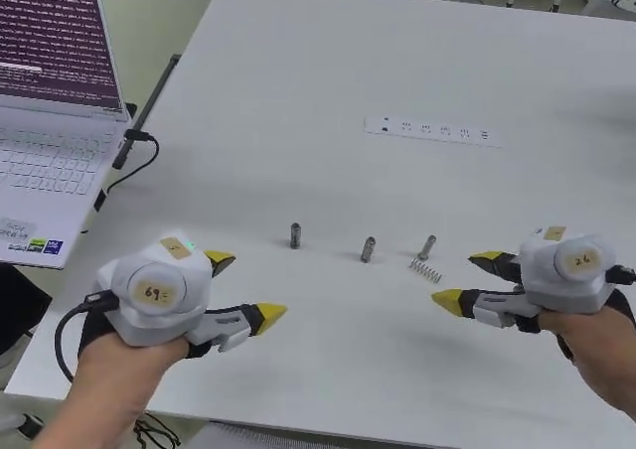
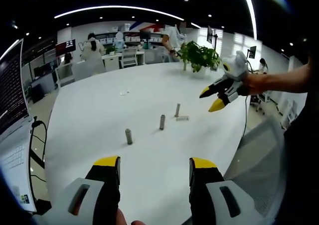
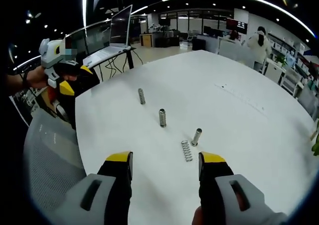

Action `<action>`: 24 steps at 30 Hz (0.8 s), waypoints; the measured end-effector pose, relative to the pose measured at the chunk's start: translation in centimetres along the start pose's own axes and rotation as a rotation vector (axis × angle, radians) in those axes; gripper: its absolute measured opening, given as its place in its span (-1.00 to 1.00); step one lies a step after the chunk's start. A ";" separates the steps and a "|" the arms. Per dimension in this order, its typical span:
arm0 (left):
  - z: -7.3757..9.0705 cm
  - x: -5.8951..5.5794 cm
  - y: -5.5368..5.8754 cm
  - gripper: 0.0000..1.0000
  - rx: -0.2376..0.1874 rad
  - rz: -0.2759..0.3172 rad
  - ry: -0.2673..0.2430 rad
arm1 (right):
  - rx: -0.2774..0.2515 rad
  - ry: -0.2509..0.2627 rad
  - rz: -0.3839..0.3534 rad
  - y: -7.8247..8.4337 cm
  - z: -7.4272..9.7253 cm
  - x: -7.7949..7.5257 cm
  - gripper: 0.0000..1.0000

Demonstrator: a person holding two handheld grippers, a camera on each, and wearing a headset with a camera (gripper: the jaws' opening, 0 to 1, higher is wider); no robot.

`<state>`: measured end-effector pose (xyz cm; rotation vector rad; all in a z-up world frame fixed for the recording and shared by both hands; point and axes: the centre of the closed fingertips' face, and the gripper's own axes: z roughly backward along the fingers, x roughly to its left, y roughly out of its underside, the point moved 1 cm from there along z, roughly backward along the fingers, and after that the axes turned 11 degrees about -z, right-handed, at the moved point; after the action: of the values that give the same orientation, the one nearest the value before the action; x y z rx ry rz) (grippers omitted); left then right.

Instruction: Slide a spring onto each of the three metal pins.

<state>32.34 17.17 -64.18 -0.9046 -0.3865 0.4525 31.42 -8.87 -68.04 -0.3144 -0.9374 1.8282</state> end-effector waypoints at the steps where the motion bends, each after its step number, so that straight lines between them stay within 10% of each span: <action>1: 0.0 0.0 -0.1 0.02 0.000 -0.002 0.002 | -0.004 0.003 -0.004 0.1 0.2 -0.1 0.05; 24: -0.6 0.5 -0.8 0.02 0.019 -0.022 0.020 | -0.157 0.066 -0.189 1.2 6.1 0.5 0.35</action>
<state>33.24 16.58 -63.82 -0.8854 -0.3730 0.4258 26.82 -11.47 -64.80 -0.3687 -1.0313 1.5670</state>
